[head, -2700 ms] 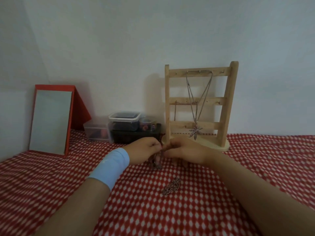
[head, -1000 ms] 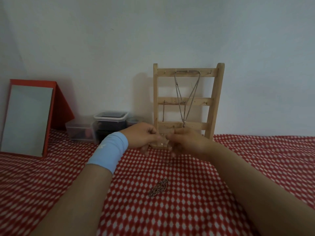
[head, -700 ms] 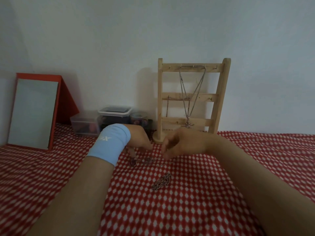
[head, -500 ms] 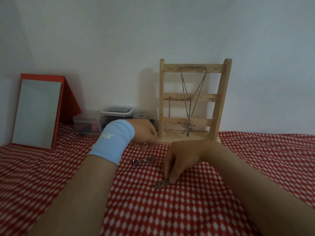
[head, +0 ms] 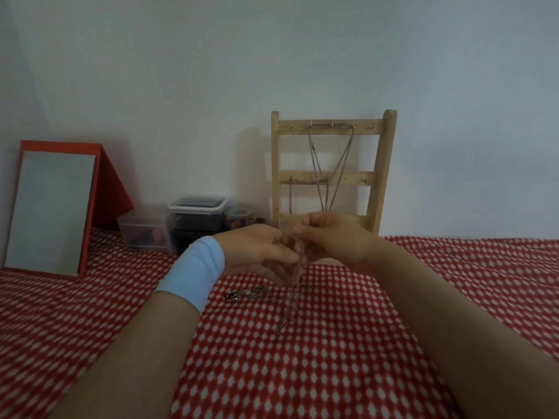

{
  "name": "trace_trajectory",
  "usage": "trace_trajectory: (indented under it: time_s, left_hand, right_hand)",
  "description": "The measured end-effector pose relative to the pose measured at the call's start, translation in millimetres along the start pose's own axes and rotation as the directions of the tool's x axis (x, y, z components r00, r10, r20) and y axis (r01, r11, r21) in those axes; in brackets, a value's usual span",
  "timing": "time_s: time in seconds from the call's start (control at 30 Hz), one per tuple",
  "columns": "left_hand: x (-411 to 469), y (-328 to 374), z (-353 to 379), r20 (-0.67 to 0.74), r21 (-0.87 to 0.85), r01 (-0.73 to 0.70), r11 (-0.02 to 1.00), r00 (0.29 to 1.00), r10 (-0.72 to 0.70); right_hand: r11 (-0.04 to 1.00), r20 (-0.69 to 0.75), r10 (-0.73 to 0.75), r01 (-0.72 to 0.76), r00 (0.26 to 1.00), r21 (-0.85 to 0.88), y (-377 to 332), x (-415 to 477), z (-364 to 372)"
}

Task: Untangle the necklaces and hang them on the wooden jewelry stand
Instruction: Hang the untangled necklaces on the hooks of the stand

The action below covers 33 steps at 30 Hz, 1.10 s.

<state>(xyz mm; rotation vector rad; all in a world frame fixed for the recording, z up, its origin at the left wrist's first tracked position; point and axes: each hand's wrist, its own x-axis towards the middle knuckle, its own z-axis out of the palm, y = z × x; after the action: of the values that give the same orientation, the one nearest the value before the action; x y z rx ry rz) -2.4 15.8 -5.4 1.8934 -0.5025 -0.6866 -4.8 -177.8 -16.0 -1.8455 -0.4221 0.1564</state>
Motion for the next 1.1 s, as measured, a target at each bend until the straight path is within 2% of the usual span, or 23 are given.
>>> trace_trajectory:
  time_s: [0.07,0.17,0.23,0.33,0.4,0.47,0.53,0.63,0.73,0.8,0.87,0.93,1.03,1.07,1.1]
  left_hand:
    - [3,-4,-2,-0.028,-0.068,-0.054,0.996,0.998,0.052]
    - [2,-5,-2,0.024,-0.260,-0.087,0.962,0.995,0.097]
    - [1,-4,-2,0.052,-0.330,-0.107,0.938,0.990,0.132]
    - [-1,-5,-6,0.002,-0.288,-0.066,0.955,0.998,0.070]
    - [-5,-6,-11,-0.057,-0.151,-0.022,0.988,0.998,0.014]
    - [-9,-5,-17,-0.133,-0.095,-0.054,0.994,0.990,0.041]
    - [-12,-2,-22,-0.233,-0.170,-0.140,0.976,0.967,0.098]
    - [-11,4,-26,-0.340,-0.293,-0.308,0.905,0.919,0.202]
    - [-8,11,-26,-0.418,-0.454,-0.469,0.757,0.863,0.284]
    - [-8,14,-28,-0.483,-0.476,-0.549,0.687,0.816,0.317]
    - [-8,17,-27,-0.550,-0.460,-0.600,0.655,0.771,0.321]
    - [-9,17,-24,-0.603,-0.474,-0.648,0.596,0.733,0.316]
    - [-11,16,-17,-0.607,-0.560,-0.665,0.494,0.735,0.303]
    - [-12,16,-16,-0.607,-0.553,-0.650,0.521,0.743,0.283]
    - [-13,18,-16,-0.615,-0.507,-0.623,0.595,0.746,0.257]
  right_hand:
    - [0.998,-0.140,-0.003,0.012,0.990,0.059,0,1,0]
    - [0.976,-0.178,0.012,0.028,0.984,0.216,-3,1,1]
    - [0.953,-0.226,0.027,0.044,0.974,0.301,-4,3,1]
    - [0.923,-0.274,0.047,0.063,0.961,0.379,-4,5,-2]
    - [0.877,-0.268,0.082,0.058,0.960,0.478,-2,5,-7]
    - [0.835,-0.230,0.109,0.037,0.967,0.549,-1,4,-12]
    - [0.883,-0.164,0.098,-0.009,0.982,0.468,0,1,-16]
    - [0.991,-0.087,0.070,-0.059,0.994,0.123,4,-3,-14]
    - [0.972,0.042,0.128,-0.116,0.991,-0.206,7,-6,-8]
    - [0.930,0.140,0.171,-0.113,0.975,-0.349,6,-7,-4]
    - [0.919,0.144,0.156,-0.090,0.977,-0.384,4,-9,-1]
    - [0.937,0.057,0.103,-0.078,0.993,-0.340,3,-10,-1]
    - [0.997,-0.014,0.030,-0.031,0.999,-0.072,3,-13,-9]
    - [1.000,-0.025,0.014,-0.014,1.000,-0.013,4,-14,-12]
    - [1.000,-0.036,0.008,-0.007,0.999,0.011,7,-14,-15]
